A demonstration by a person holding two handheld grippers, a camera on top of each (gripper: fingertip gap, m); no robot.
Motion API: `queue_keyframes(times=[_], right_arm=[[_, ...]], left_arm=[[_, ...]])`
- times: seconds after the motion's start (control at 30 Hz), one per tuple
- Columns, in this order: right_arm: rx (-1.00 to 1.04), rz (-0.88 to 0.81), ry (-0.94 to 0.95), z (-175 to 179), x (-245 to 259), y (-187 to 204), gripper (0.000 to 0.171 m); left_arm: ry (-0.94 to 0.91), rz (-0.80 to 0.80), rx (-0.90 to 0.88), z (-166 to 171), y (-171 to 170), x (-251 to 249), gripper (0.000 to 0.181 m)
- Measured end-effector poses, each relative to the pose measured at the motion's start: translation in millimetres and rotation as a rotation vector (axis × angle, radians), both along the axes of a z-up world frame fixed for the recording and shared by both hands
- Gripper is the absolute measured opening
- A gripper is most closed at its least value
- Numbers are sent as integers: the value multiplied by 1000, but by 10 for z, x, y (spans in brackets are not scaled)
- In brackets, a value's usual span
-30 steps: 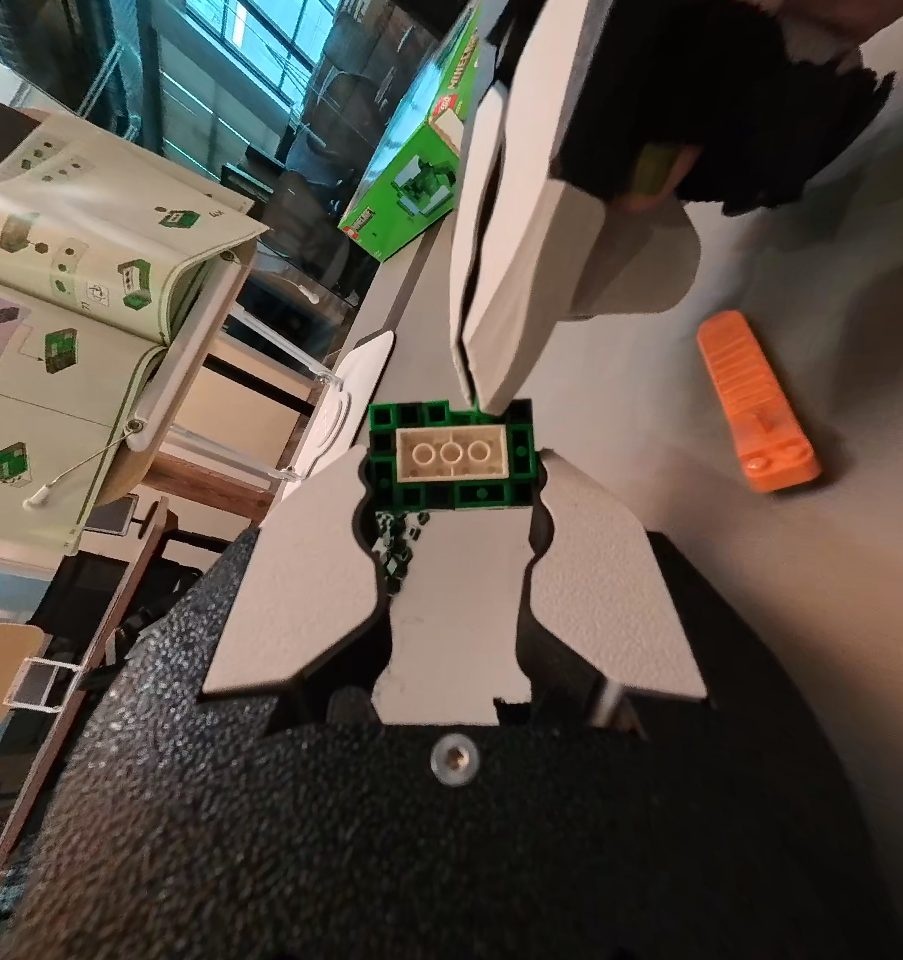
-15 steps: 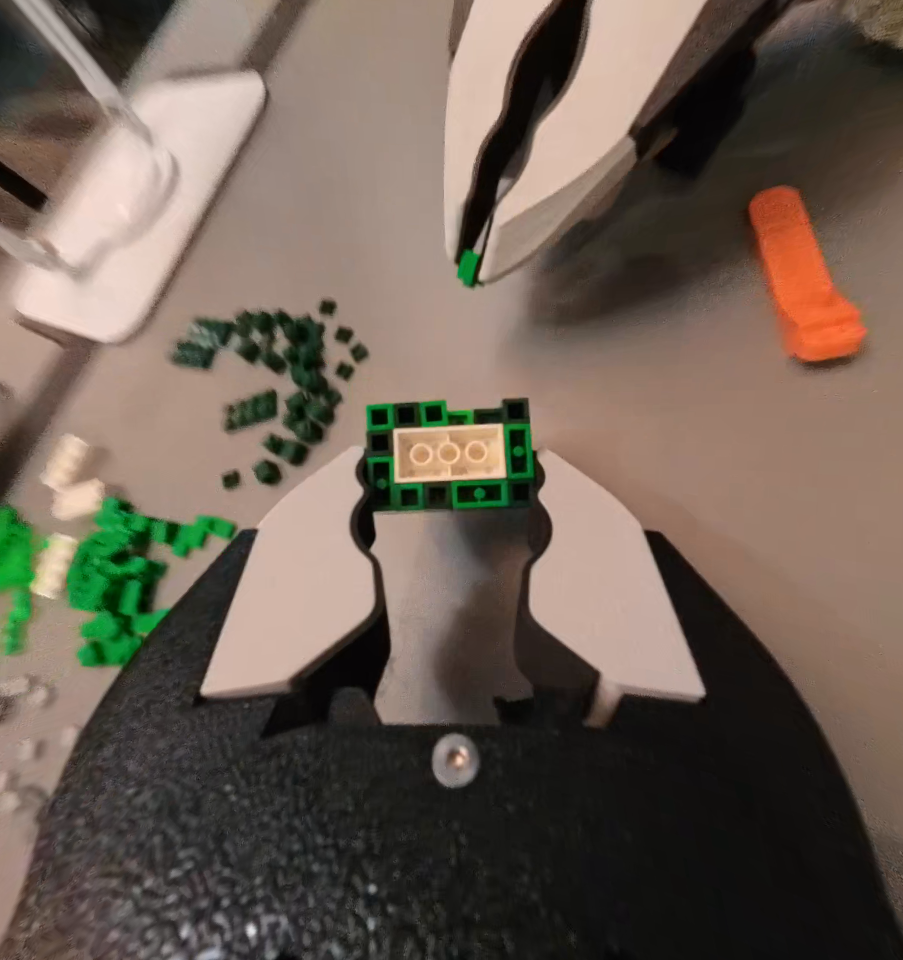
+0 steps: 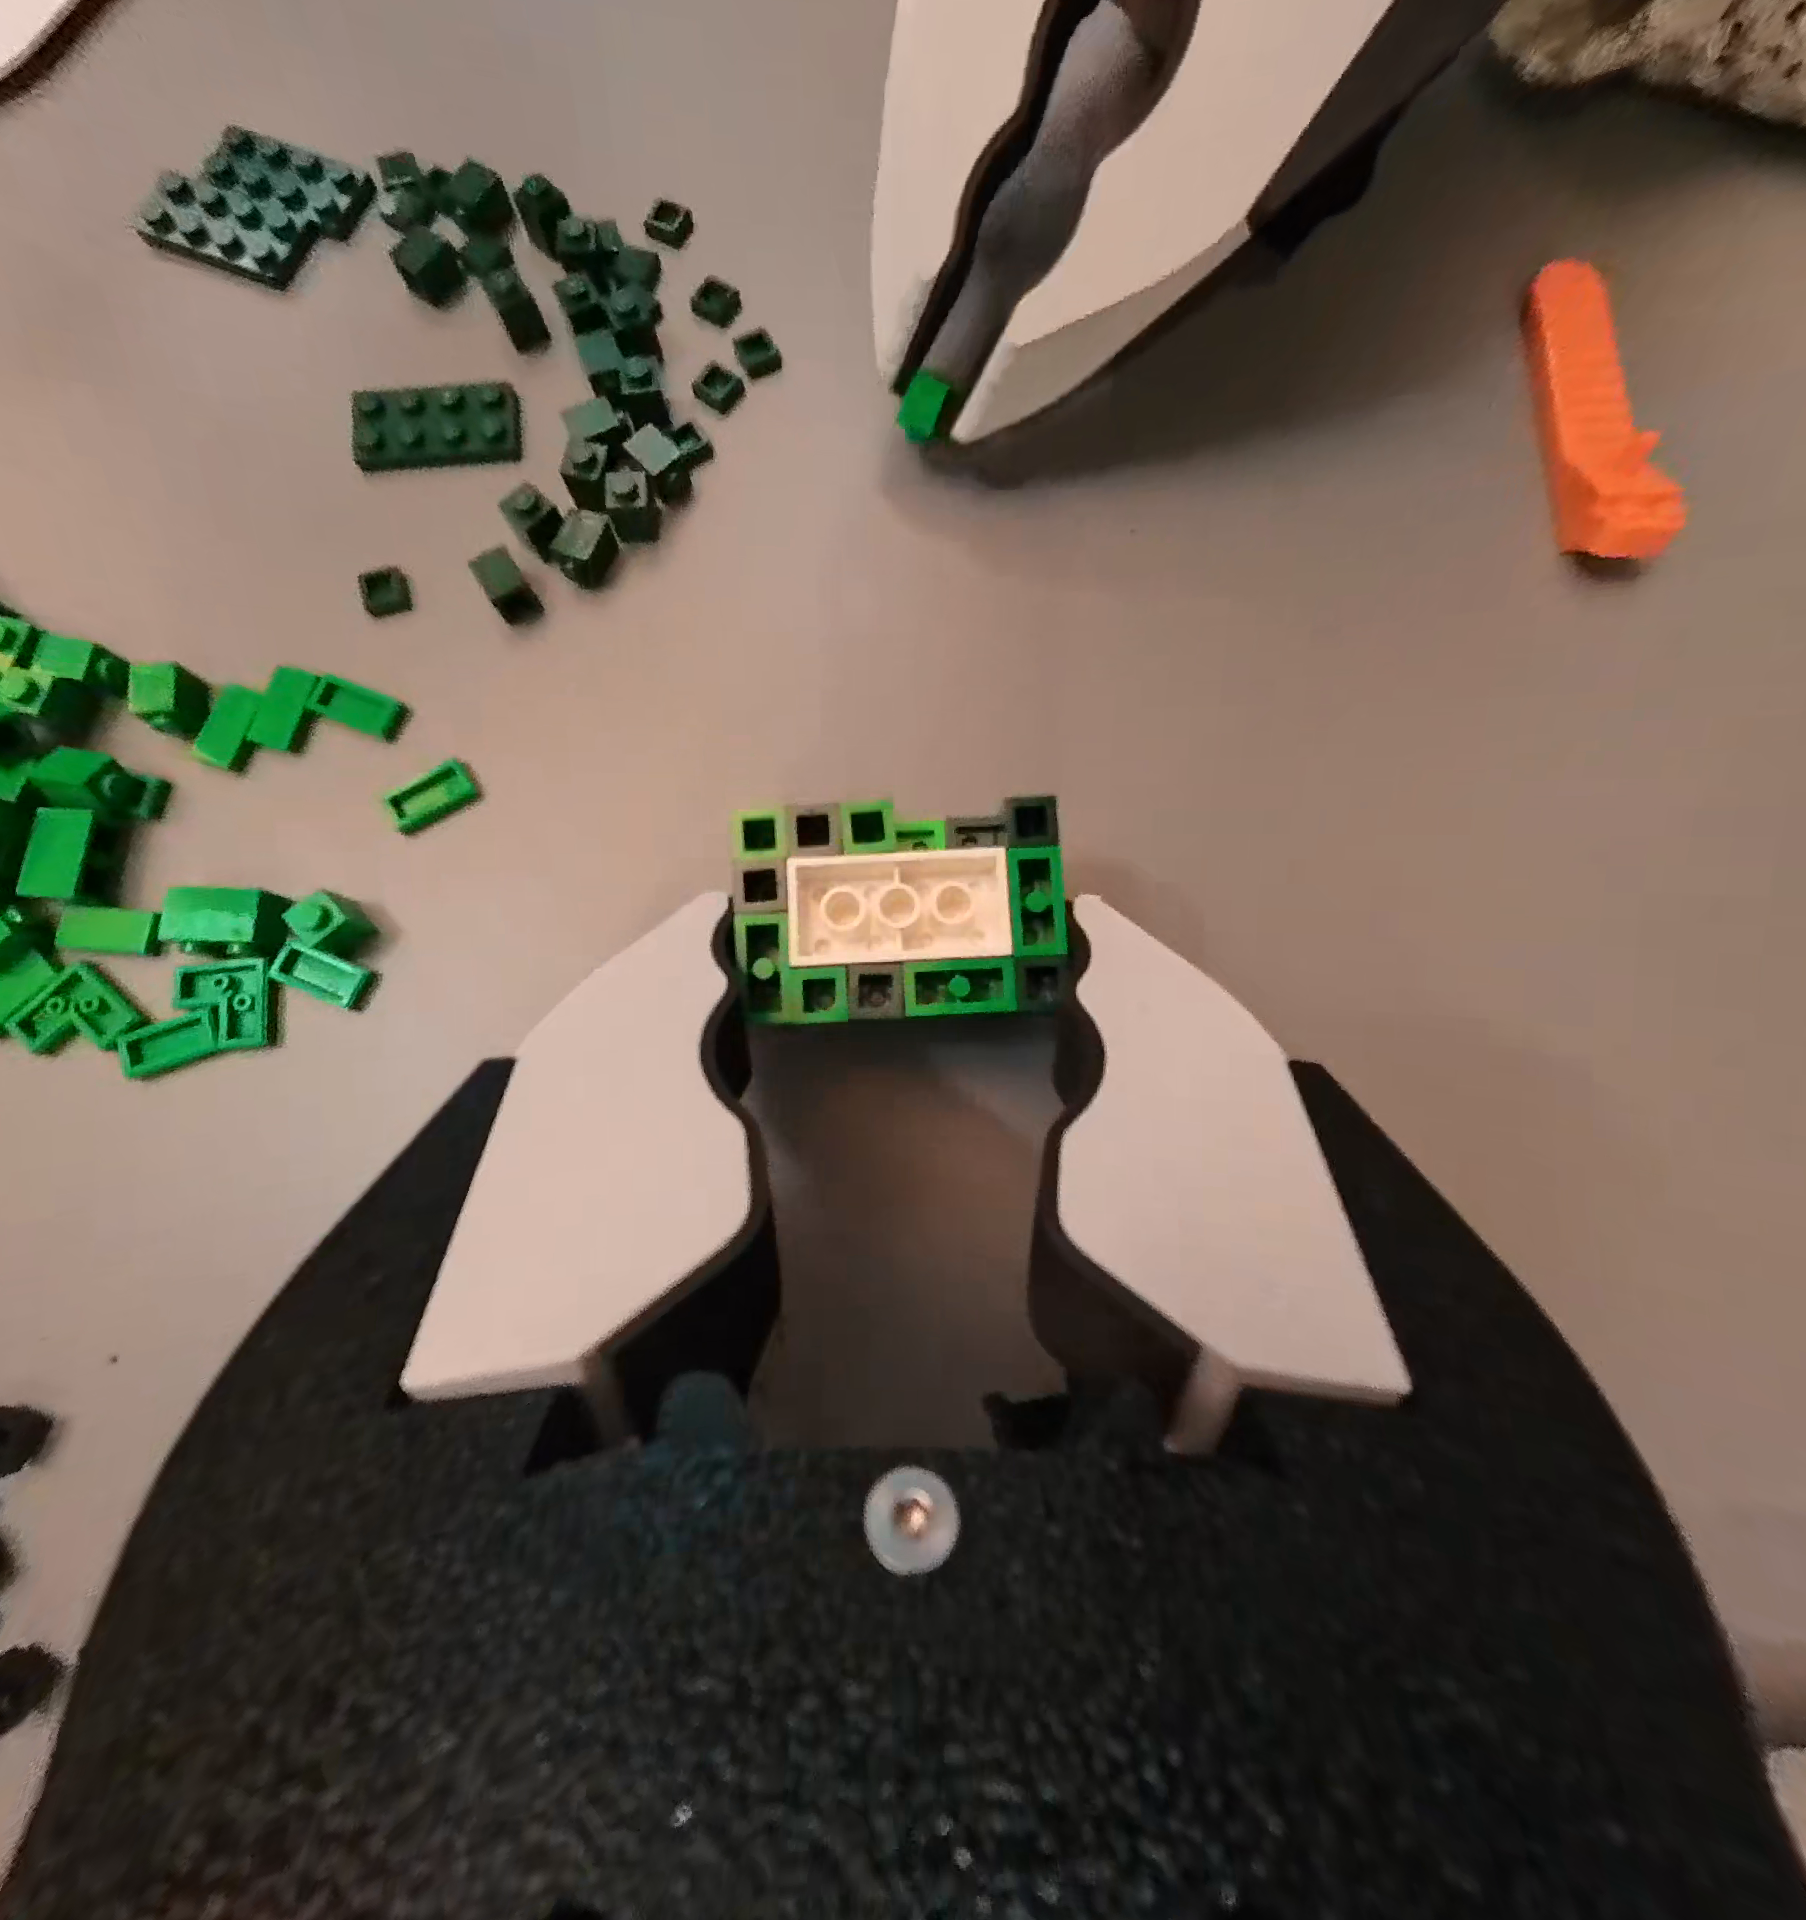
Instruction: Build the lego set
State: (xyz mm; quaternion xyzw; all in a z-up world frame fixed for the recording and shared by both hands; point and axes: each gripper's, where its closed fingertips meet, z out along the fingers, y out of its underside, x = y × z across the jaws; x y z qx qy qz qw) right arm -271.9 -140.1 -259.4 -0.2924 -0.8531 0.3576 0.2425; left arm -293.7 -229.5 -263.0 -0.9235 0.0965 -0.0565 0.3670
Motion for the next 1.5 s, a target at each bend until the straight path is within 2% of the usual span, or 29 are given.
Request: queue_keyframes(times=[0.1,0.3,0.53,0.77,1.0,1.2,1.5], right_arm=[[1,8,34,92,-6,-39,20],[59,81,112,331,-396,-214,23],[19,262,-52,268,-965,-493,23],[58,264,-116,133,-1277,-530,19],[190,390,-171,-16,-1379,-621,21],[223,472,-221,-66,-1400,-678,24],[237,458,-225,-34,-1398,-685,16]], left_arm=[[-5,-11,-3,19,-24,11,56],[-39,34,28,33,-82,-128,56],[-31,87,48,110,-199,-281,56],[-3,97,23,86,-254,-329,56],[-9,93,22,85,-268,-326,56],[-17,92,23,86,-277,-327,56],[-4,71,23,90,-245,-281,56]])
